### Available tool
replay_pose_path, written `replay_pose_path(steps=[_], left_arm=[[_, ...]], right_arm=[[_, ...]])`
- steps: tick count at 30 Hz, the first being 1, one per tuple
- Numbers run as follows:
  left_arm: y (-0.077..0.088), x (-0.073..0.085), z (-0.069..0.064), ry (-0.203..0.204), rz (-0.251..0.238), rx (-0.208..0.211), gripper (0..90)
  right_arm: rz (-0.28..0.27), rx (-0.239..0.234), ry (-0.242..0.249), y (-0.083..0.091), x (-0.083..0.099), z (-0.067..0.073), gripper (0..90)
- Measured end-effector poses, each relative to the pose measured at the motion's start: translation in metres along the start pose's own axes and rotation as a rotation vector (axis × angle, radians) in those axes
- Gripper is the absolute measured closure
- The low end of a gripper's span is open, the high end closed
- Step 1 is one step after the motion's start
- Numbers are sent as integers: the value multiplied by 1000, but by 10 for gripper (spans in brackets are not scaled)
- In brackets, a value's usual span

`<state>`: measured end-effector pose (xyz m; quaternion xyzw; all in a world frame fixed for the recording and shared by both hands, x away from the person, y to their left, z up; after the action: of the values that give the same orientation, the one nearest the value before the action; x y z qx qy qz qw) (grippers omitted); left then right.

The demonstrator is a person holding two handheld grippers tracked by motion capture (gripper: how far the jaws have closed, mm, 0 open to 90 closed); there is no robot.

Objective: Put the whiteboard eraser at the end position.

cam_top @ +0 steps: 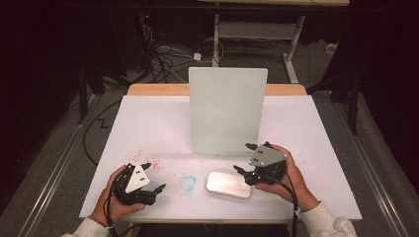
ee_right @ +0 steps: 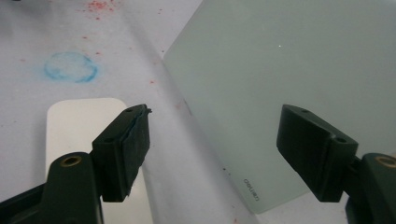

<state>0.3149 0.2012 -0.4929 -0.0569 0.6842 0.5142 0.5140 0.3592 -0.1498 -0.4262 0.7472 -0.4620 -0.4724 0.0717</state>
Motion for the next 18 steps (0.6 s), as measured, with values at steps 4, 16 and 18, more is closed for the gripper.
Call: replay_pose_path(steps=[4,16,18], left_arm=[[0,0,0,0,1,0,179],[0,0,0,-4,2,0,179],[0,0,0,-1,0,1,179]], right_arm=[[14,47,-14,2,4,-6,232],[1,144,-68,11,15,-17,215],[2,172,-72,13,17,-19,213]])
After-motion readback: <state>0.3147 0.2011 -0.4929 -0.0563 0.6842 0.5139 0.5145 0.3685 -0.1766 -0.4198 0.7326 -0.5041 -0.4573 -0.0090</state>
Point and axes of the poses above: each handheld gripper's, and its own axes: y roughly backward along the jaws, x roughly out of its underside, z roughly to its left, the point moved 4 cm from there along -y, roughly forward along the jaws, and after that the axes turned 14 degrees about y, right-handed, at the moved point
